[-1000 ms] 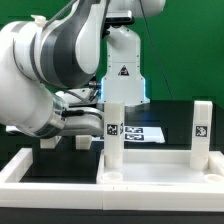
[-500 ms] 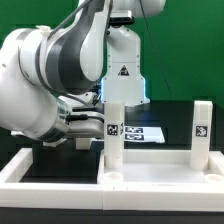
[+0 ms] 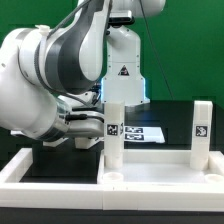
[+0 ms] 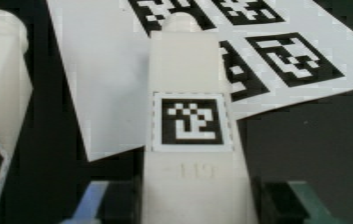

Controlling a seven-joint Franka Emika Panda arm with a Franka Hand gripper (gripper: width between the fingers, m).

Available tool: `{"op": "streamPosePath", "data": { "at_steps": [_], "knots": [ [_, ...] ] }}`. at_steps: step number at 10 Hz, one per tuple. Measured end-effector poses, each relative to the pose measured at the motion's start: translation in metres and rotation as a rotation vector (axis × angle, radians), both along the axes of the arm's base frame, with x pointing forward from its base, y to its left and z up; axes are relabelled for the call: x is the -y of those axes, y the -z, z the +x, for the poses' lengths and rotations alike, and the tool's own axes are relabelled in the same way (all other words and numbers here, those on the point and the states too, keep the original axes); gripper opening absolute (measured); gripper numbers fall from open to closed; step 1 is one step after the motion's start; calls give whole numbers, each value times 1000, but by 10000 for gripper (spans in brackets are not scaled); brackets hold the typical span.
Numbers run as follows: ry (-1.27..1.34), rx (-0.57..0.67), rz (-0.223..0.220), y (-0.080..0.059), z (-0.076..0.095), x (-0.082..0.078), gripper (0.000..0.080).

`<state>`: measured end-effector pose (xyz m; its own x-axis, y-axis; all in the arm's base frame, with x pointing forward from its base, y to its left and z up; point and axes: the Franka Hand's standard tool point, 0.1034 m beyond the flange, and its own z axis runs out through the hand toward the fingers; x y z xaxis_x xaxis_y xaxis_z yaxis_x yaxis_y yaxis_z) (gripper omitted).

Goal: Assemble desk

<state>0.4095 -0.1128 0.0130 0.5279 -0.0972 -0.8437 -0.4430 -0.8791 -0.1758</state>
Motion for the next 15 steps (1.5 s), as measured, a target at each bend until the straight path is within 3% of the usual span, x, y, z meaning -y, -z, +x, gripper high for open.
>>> {"op": "streamPosePath", "data": {
  "at_steps": [5,6,9,11,12,13,14,15],
  "knots": [
    [1,0,0,0,0,0,290],
    [0,-6,19,-6,0,2,290],
    [23,4,46,-55,15,20,290],
    [30,56,48,-99,32,27,290],
    [33,89,39,-111,39,28,290],
    [37,163,9,-130,51,28,290],
    [61,194,-32,-155,54,14,290],
    [89,243,-104,-178,62,-11,290]
  ]
}}
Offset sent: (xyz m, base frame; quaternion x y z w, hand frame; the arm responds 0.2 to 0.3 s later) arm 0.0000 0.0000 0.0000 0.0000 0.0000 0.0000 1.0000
